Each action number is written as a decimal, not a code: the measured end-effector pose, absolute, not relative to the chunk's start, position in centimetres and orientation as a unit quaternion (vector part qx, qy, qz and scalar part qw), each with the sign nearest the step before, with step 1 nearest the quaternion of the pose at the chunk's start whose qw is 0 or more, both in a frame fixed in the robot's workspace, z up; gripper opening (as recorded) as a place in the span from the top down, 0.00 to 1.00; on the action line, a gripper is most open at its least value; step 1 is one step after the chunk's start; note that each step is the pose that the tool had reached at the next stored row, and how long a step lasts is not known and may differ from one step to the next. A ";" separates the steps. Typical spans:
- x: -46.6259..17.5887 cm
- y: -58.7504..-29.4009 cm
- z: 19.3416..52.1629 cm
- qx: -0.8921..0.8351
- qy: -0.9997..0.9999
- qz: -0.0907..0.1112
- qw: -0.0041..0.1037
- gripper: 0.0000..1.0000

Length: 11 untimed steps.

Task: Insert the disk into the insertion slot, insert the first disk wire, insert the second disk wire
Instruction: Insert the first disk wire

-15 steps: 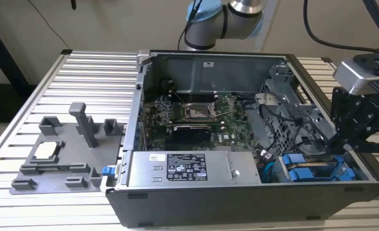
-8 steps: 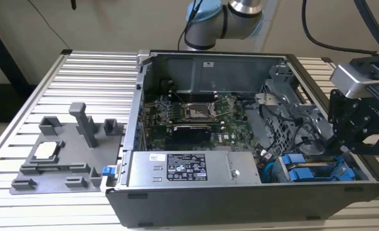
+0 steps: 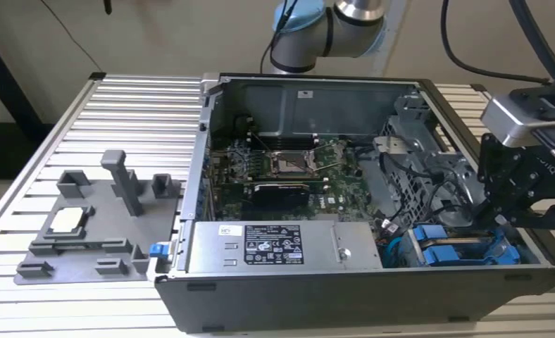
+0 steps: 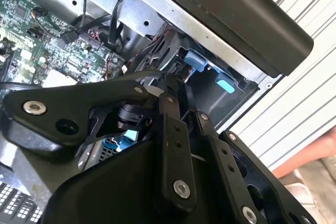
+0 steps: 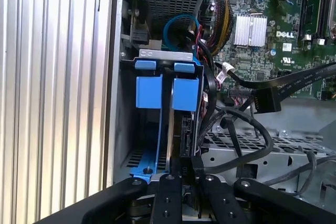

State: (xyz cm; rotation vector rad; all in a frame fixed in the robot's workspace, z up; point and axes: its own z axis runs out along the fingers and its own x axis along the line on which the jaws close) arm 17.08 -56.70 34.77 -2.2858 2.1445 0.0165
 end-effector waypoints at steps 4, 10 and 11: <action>17.1 -56.7 34.6 -0.729 0.684 0.006 0.005 0.81; 17.1 -56.6 34.4 -0.729 0.685 0.007 0.005 0.81; 17.1 -56.6 34.3 -0.729 0.685 0.007 0.005 0.81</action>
